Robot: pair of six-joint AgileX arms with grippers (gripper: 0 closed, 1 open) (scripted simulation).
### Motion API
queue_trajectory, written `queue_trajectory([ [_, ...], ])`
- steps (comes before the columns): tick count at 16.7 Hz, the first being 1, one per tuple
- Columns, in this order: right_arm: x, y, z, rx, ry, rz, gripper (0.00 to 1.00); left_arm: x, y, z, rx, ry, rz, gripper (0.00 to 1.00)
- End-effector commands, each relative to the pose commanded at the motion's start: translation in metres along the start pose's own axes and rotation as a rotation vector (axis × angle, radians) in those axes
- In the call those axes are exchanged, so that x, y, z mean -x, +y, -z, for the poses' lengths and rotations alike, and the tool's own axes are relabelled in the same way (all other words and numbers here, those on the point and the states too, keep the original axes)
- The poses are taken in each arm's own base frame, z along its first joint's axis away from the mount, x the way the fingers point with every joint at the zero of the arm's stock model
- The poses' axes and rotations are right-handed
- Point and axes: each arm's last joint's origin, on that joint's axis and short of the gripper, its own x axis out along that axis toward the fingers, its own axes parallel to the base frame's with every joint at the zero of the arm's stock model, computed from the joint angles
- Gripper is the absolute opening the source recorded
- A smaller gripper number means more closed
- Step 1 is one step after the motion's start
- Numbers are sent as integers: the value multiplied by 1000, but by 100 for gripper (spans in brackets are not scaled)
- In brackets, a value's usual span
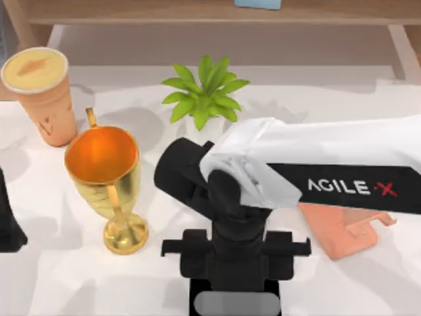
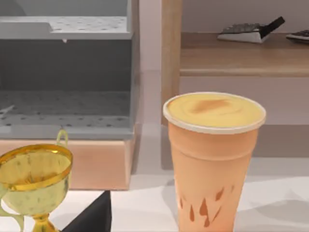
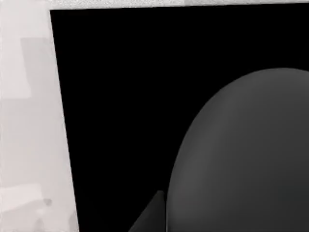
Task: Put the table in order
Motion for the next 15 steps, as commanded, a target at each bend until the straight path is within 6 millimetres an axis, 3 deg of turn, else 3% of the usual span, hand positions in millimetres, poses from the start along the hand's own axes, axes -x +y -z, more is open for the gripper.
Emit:
queue_trajectory([
  [10,0,0,0,0,0,0,98,0,0,0,0,0,0,100],
  [15,0,0,0,0,0,0,100,0,0,0,0,0,0,100],
])
